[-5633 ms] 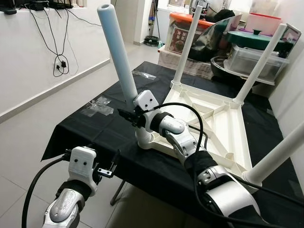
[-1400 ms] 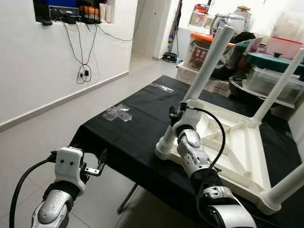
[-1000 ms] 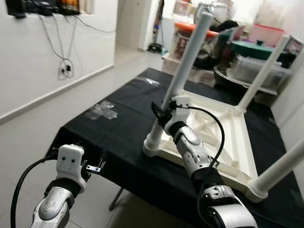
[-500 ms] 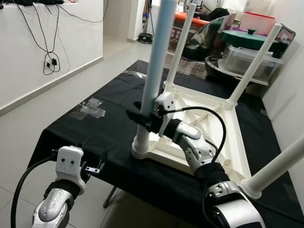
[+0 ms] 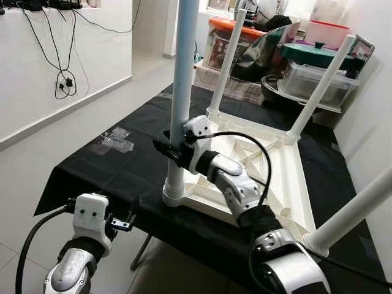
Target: Building children table
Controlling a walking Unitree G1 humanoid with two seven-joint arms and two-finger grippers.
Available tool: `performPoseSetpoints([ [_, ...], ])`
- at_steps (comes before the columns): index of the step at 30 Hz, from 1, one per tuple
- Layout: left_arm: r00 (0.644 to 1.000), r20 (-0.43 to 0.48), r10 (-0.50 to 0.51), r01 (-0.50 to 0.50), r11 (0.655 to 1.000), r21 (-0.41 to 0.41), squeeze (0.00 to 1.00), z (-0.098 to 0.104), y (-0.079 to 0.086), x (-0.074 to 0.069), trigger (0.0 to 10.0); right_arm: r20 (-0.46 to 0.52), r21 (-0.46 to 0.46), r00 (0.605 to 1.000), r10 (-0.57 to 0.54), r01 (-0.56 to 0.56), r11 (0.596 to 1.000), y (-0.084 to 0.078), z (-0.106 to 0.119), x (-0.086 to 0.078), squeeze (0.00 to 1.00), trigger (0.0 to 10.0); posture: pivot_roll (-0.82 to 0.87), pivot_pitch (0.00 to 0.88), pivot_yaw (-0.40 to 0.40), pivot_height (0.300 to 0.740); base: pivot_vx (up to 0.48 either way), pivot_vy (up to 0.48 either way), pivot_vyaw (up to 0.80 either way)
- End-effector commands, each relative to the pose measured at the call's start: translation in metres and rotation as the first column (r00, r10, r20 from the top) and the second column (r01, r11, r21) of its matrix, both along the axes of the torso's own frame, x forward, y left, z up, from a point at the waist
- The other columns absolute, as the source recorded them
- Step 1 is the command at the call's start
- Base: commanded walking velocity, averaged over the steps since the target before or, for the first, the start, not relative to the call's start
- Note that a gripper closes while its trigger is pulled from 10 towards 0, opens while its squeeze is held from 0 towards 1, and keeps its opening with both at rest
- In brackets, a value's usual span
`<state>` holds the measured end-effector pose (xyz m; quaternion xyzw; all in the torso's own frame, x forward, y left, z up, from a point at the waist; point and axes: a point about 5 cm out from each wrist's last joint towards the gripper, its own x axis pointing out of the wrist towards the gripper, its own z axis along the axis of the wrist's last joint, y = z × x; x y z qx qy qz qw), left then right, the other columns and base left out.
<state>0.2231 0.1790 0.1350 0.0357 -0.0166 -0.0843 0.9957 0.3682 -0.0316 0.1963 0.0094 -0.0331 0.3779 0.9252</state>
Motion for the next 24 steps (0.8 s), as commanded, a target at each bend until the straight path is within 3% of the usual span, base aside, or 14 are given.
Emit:
performPoseSetpoints([
  [1, 1.0, 0.008, -0.004, 0.004, 1.0, -0.007, 0.0, 0.001, -0.002, 0.001, 10.0, -0.078, -0.049, 0.987, -0.144, 0.14, 0.989, -0.015, -0.023, 0.004, 0.0, 0.0, 0.13, 0.0, -0.195, 0.74, 0.0, 0.0, 0.0],
  [2, 1.0, 0.008, -0.004, 0.004, 1.0, -0.007, 0.0, 0.001, -0.002, 0.001, 10.0, -0.078, -0.049, 0.987, -0.144, 0.14, 0.989, -0.015, -0.023, 0.004, 0.0, 0.0, 0.13, 0.0, -0.195, 0.74, 0.0, 0.0, 0.0],
  [4, 1.0, 0.011, 0.001, -0.001, 1.0, -0.005, 0.0, 0.002, -0.001, 0.002, 10.0, -0.05, -0.06, 0.935, -0.351, 0.348, 0.936, -0.033, -0.029, 0.005, 0.0, 0.0, 0.13, 0.0, -0.188, 0.74, 0.0, 0.0, 0.0],
  [6, 1.0, 0.011, 0.001, -0.001, 1.0, -0.005, 0.0, 0.002, -0.001, 0.002, 10.0, -0.05, -0.06, 0.935, -0.351, 0.348, 0.936, -0.033, -0.029, 0.005, 0.0, 0.0, 0.13, 0.0, -0.188, 0.74, 0.0, 0.0, 0.0],
  [8, 1.0, 0.013, 0.005, -0.005, 1.0, -0.004, 0.0, 0.002, 0.0, 0.002, 10.0, -0.023, -0.044, 0.874, -0.486, 0.485, 0.873, -0.045, -0.031, 0.003, 0.0, 0.0, 0.13, 0.0, -0.185, 0.74, 0.0, 0.0, 0.0],
  [11, 1.0, 0.014, 0.007, -0.007, 1.0, -0.003, 0.0, 0.002, 0.001, 0.003, 10.0, -0.011, -0.034, 0.851, -0.525, 0.525, 0.851, -0.049, -0.031, 0.002, 0.0, 0.0, 0.13, 0.0, -0.185, 0.74, 0.0, 0.0, 0.0],
  [14, 1.0, 0.016, 0.014, -0.014, 1.0, 0.001, 0.0, 0.003, 0.003, 0.003, 10.0, -0.003, -0.033, 0.769, -0.639, 0.639, 0.769, -0.058, -0.03, 0.002, 0.0, 0.0, 0.13, 0.0, -0.184, 0.74, 0.0, 0.0, 0.0],
  [15, 1.0, 0.016, 0.014, -0.014, 1.0, 0.001, 0.0, 0.003, 0.003, 0.003, 10.0, -0.003, -0.033, 0.769, -0.639, 0.639, 0.769, -0.058, -0.03, 0.002, 0.0, 0.0, 0.13, 0.0, -0.184, 0.74, 0.0, 0.0, 0.0],
  [17, 1.0, 0.017, 0.018, -0.018, 1.0, 0.001, 0.0, 0.003, 0.003, 0.004, 10.0, -0.044, -0.048, 0.713, -0.699, 0.698, 0.715, -0.064, -0.036, 0.003, 0.0, 0.0, 0.13, 0.0, -0.184, 0.74, 0.0, 0.0, 0.0],
  [18, 1.0, 0.017, 0.018, -0.018, 1.0, 0.001, 0.0, 0.003, 0.003, 0.004, 10.0, -0.044, -0.048, 0.713, -0.699, 0.698, 0.715, -0.064, -0.036, 0.003, 0.0, 0.0, 0.13, 0.0, -0.184, 0.74, 0.0, 0.0, 0.0],
  [21, 1.0, 0.019, 0.024, -0.024, 1.0, 0.003, 0.0, 0.003, 0.004, 0.004, 10.0, -0.102, -0.081, 0.635, -0.765, 0.762, 0.643, -0.072, -0.047, 0.006, 0.0, 0.0, 0.13, 0.0, -0.186, 0.74, 0.0, 0.0, 0.0],
  [24, 0.999, 0.02, 0.026, -0.026, 1.0, 0.004, 0.0, 0.003, 0.005, 0.004, 10.0, -0.122, -0.086, 0.625, -0.771, 0.767, 0.636, -0.073, -0.049, 0.007, 0.0, 0.0, 0.13, 0.0, -0.184, 0.74, 0.0, 0.0, 0.0],
])
